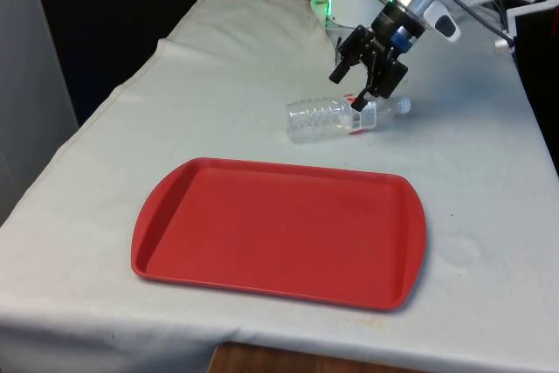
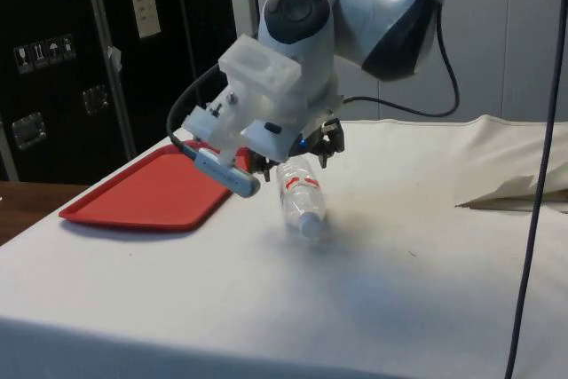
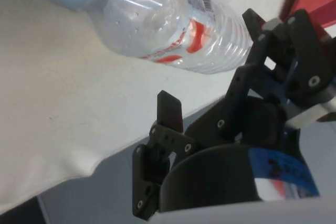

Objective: Place the bottle upright on the tray.

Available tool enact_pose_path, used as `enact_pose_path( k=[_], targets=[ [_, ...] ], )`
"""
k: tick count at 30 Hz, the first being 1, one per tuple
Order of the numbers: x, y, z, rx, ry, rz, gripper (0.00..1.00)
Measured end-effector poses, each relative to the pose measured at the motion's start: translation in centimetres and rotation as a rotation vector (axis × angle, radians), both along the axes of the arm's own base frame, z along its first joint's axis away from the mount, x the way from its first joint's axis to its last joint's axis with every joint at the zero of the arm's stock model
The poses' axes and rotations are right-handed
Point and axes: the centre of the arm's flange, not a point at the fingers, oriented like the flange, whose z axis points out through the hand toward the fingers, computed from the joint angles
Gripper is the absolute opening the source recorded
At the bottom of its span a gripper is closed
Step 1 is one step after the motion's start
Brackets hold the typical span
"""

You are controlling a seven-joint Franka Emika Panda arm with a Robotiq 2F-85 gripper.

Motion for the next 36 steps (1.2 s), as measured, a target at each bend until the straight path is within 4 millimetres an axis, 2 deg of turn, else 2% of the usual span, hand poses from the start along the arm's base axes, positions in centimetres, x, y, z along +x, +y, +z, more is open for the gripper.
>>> enact_pose_path(
  k=[11, 22, 32, 36],
  targets=[
    [-0.6, 0.7, -0.2, -0.062, -0.035, -0.005, 1.0],
    [-1.4, 2.6, -1.1, -0.129, -0.082, -0.001, 1.0],
    [-1.9, 4.1, -2.5, -0.173, -0.122, 0.003, 1.0],
    [-2.2, 4.4, -3.7, -0.185, -0.137, 0.005, 1.0]
  ],
)
